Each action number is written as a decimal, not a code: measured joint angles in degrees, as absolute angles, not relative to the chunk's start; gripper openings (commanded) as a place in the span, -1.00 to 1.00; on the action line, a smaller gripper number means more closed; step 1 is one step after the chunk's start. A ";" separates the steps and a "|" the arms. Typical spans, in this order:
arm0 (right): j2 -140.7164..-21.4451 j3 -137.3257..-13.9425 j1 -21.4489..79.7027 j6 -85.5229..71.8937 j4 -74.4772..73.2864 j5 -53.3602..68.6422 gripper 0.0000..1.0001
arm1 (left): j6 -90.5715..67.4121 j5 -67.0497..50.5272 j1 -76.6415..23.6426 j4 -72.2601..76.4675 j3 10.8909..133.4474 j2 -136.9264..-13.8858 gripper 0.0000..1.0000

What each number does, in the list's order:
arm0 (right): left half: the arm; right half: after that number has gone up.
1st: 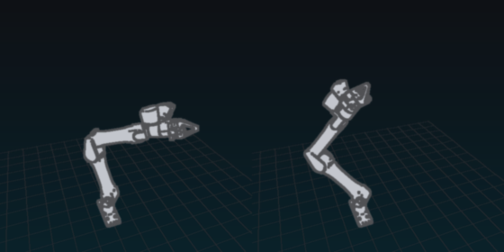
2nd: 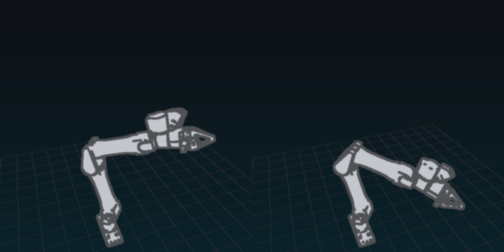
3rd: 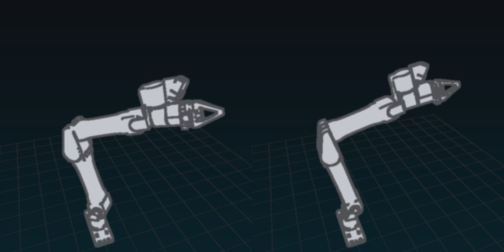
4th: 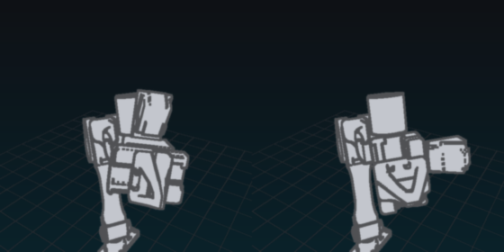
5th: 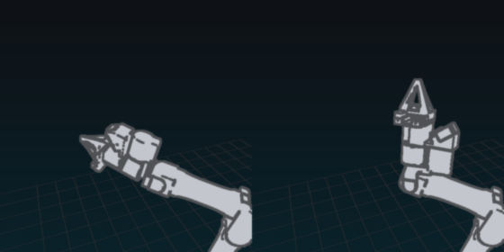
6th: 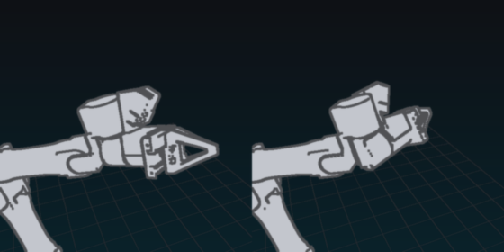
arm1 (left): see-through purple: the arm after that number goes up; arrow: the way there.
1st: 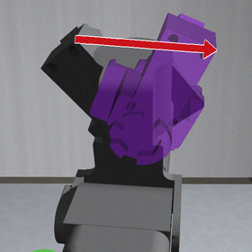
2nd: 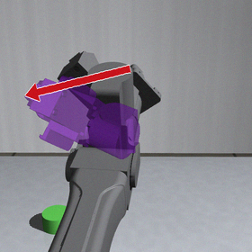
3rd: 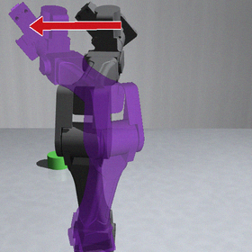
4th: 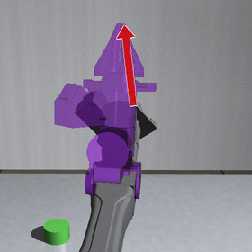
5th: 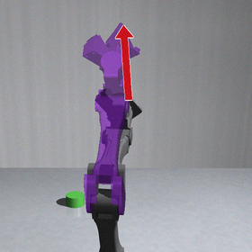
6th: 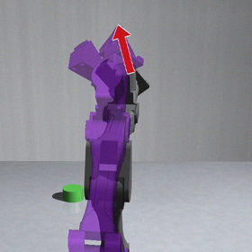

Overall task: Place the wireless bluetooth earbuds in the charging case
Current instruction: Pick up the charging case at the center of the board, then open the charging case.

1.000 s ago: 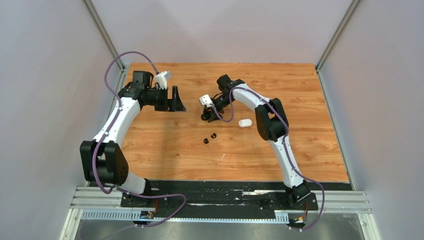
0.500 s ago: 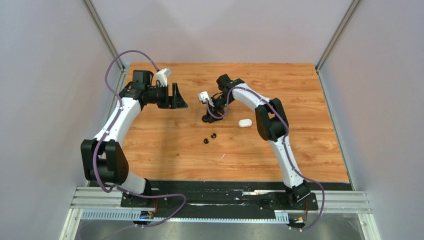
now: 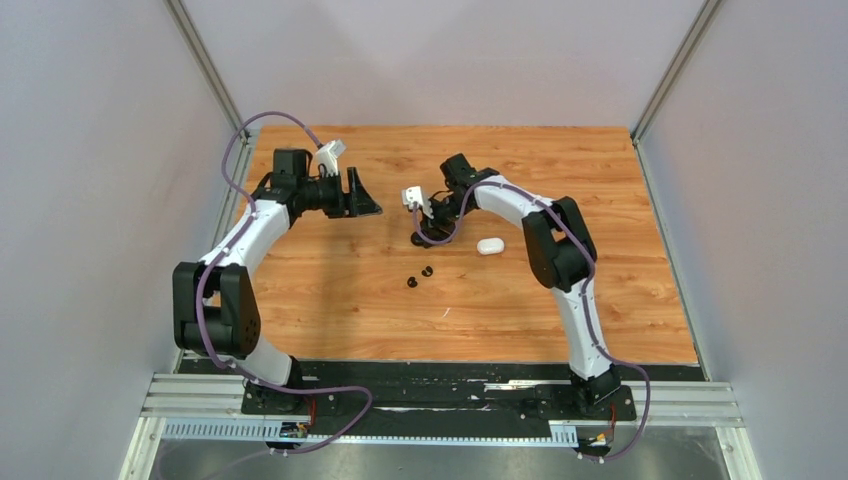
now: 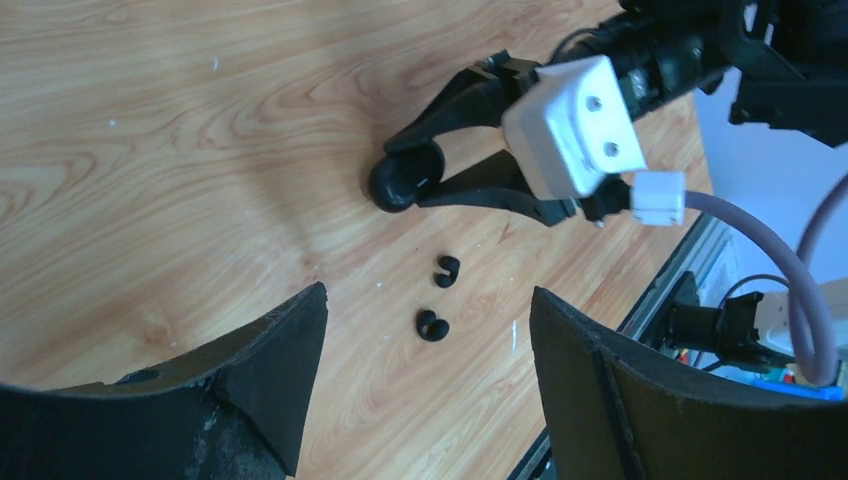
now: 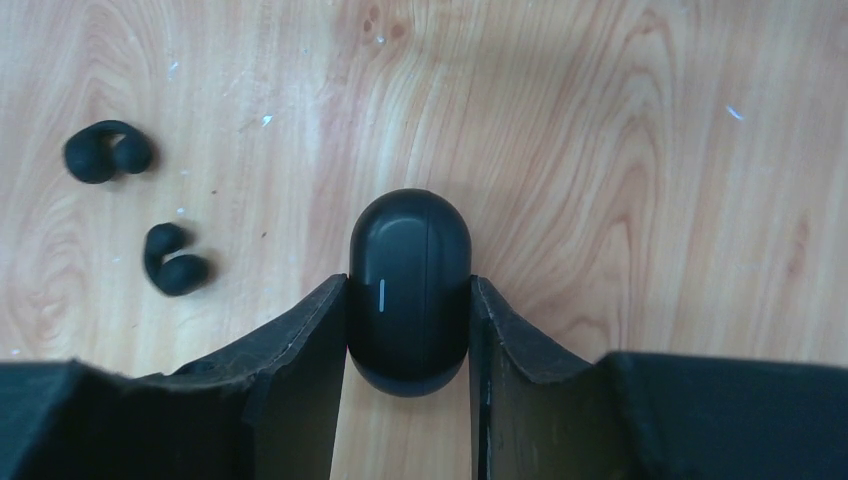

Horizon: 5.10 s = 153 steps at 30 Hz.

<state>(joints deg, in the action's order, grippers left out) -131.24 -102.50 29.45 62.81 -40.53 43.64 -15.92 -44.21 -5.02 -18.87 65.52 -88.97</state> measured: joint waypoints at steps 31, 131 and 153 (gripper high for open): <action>-104.92 -89.93 31.86 50.35 -17.15 39.35 -0.52 | -35.05 -58.04 -11.86 24.34 64.03 -97.14 0.07; -108.88 -99.79 24.14 19.59 -27.14 67.00 -0.76 | 1.56 -63.46 -15.64 -5.34 71.70 -90.45 -0.62; -109.51 -101.30 19.66 8.95 -18.83 58.63 -0.11 | 2.90 -67.07 -15.77 -5.85 72.38 -91.42 -1.00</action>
